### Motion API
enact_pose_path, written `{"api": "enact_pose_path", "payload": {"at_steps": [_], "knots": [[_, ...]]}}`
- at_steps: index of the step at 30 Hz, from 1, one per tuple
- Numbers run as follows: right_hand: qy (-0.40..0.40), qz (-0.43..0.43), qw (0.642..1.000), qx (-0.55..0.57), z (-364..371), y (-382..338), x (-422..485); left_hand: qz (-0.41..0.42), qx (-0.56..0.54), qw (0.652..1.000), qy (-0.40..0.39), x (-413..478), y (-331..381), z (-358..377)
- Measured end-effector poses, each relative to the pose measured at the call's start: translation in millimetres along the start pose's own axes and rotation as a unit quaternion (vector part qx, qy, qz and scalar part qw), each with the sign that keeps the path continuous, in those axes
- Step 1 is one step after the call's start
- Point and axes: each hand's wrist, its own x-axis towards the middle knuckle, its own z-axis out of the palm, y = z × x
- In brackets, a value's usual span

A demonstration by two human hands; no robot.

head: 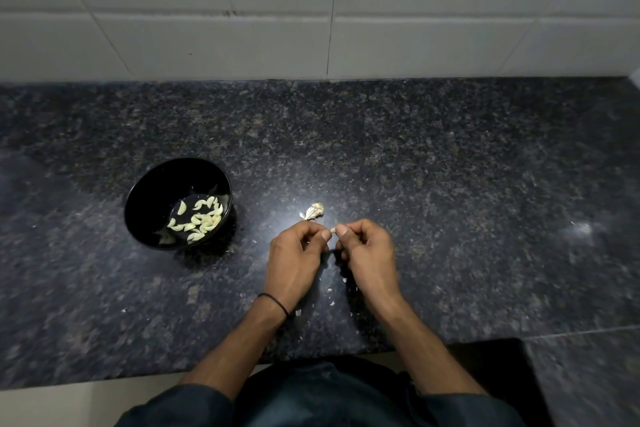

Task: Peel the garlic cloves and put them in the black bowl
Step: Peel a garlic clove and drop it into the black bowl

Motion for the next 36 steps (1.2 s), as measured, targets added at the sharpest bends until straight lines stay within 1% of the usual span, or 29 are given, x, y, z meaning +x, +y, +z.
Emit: {"api": "enact_pose_path", "payload": {"at_steps": [2,4,6,8,9,10,11,12,13,14,16,17,18,19,20,21,22,24,25,26,27,28,29,30,31,32,33,36], "knots": [[-0.009,0.032,0.998,0.045,1,0,0,-0.022,-0.023,0.999,-0.007,2,-2,2],[-0.026,0.085,0.989,0.115,3,0,1,-0.055,-0.103,0.993,-0.015,4,-4,4],[-0.038,0.128,0.974,0.186,6,-1,2,-0.103,-0.192,0.976,-0.026,4,-4,7],[-0.041,0.146,0.965,0.215,8,-2,2,-0.133,-0.218,0.966,-0.025,3,-3,9],[-0.040,0.148,0.966,0.208,7,-3,2,-0.130,-0.212,0.968,-0.019,3,-4,9],[-0.034,0.144,0.971,0.189,7,-4,1,-0.112,-0.186,0.976,-0.009,3,-4,9],[-0.024,0.132,0.978,0.160,6,-5,-1,-0.078,-0.132,0.988,0.003,2,-5,7],[-0.012,0.114,0.985,0.129,6,-5,-2,-0.034,-0.058,0.998,0.017,2,-6,5],[0.000,0.094,0.990,0.103,6,-5,-2,0.015,0.023,0.999,0.031,2,-6,3],[0.008,0.082,0.993,0.088,7,-5,-2,0.075,0.097,0.991,0.048,1,-4,1],[0.008,0.096,0.990,0.100,7,-6,-2,0.181,0.189,0.963,0.067,1,-2,-2],[-0.002,0.121,0.984,0.129,8,-7,-1,0.206,0.208,0.954,0.070,2,-3,-3],[-0.014,0.150,0.973,0.173,8,-9,0,0.203,0.209,0.954,0.072,3,-6,-1],[-0.024,0.177,0.959,0.221,9,-10,1,0.169,0.180,0.967,0.070,4,-8,1],[-0.029,0.192,0.946,0.260,9,-11,2,0.109,0.105,0.987,0.057,6,-8,3],[-0.029,0.198,0.939,0.280,10,-11,3,0.038,-0.002,0.999,0.036,7,-5,5],[-0.028,0.197,0.937,0.287,10,-10,5,-0.033,-0.110,0.993,0.015,6,-1,8],[-0.025,0.184,0.943,0.275,10,-5,6,-0.149,-0.247,0.957,-0.027,4,5,13],[-0.021,0.171,0.951,0.258,10,-2,6,-0.184,-0.272,0.944,-0.039,3,5,14],[-0.012,0.152,0.960,0.233,11,1,5,-0.192,-0.269,0.943,-0.043,2,6,15],[0.004,0.129,0.971,0.199,11,4,5,-0.165,-0.220,0.961,-0.032,1,5,14],[0.024,0.105,0.981,0.162,10,7,6,-0.103,-0.124,0.987,-0.011,1,2,12],[0.049,0.083,0.987,0.128,9,9,7,-0.020,0.018,1.000,0.009,1,-2,9],[0.075,0.067,0.989,0.107,6,10,10,0.059,0.150,0.987,0.026,1,-6,5],[0.096,0.058,0.988,0.104,2,10,13,0.114,0.231,0.965,0.038,1,-8,1],[0.107,0.058,0.986,0.116,-3,9,16,0.134,0.256,0.956,0.043,1,-8,-3],[0.107,0.066,0.983,0.137,-7,8,18,0.134,0.254,0.957,0.044,2,-8,-7],[0.073,0.087,0.976,0.186,-11,6,17,0.088,0.220,0.971,0.021,3,-18,-6]]}}
